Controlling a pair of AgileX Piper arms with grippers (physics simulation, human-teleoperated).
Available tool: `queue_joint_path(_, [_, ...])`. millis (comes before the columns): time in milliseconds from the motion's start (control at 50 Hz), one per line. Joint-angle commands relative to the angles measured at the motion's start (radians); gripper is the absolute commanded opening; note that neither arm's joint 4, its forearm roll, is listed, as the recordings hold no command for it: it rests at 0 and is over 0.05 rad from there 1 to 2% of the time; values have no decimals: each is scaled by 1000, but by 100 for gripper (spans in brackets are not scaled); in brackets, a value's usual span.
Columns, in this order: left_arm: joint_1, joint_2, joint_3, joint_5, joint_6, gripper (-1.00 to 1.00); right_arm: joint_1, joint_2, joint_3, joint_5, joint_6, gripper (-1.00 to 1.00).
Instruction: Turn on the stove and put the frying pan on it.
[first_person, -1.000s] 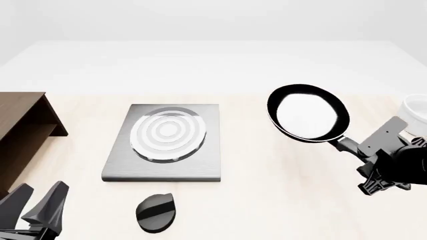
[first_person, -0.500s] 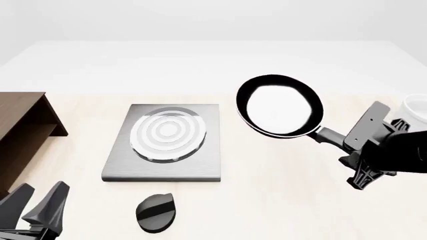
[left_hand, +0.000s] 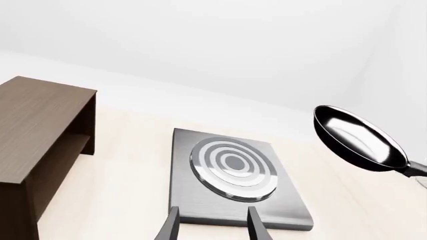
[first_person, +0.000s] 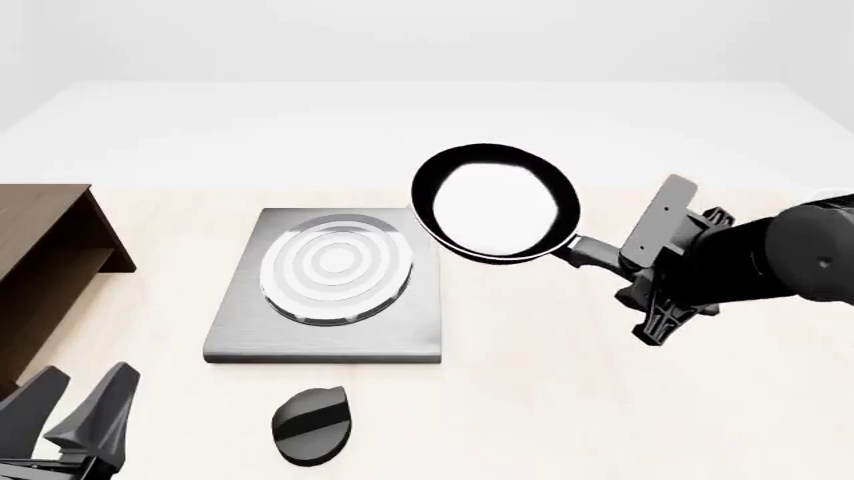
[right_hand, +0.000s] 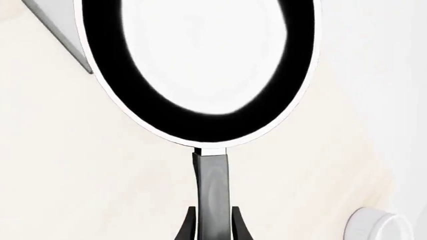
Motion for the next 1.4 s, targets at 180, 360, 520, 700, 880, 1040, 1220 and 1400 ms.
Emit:
queue_joint_path(180, [0, 0, 0, -2, 0, 100, 89, 112, -137, 13, 23, -100])
queue_joint_path(360, [-2, 0, 0, -4, -2, 100, 90, 162, -191, 34, -9, -100])
queue_joint_path(520, [-2, 0, 0, -5, -3, 100, 112, 193, -219, 40, -22, -100])
queue_joint_path(700, [-3, 0, 0, -7, -5, 100, 131, 237, -286, 63, -24, -100])
queue_joint_path(880, [-5, 0, 0, -9, -6, 100, 165, 295, -361, 80, -3, -100])
queue_joint_path(1040, [-5, 0, 0, -9, -8, 100, 207, 328, -388, 79, 9, -100])
queue_joint_path(1220, [-5, 0, 0, -11, -7, 100, 233, 364, -418, 75, 8, -100])
queue_joint_path(1400, [3, 0, 0, -11, -6, 100, 251, 402, -441, 64, 11, -100])
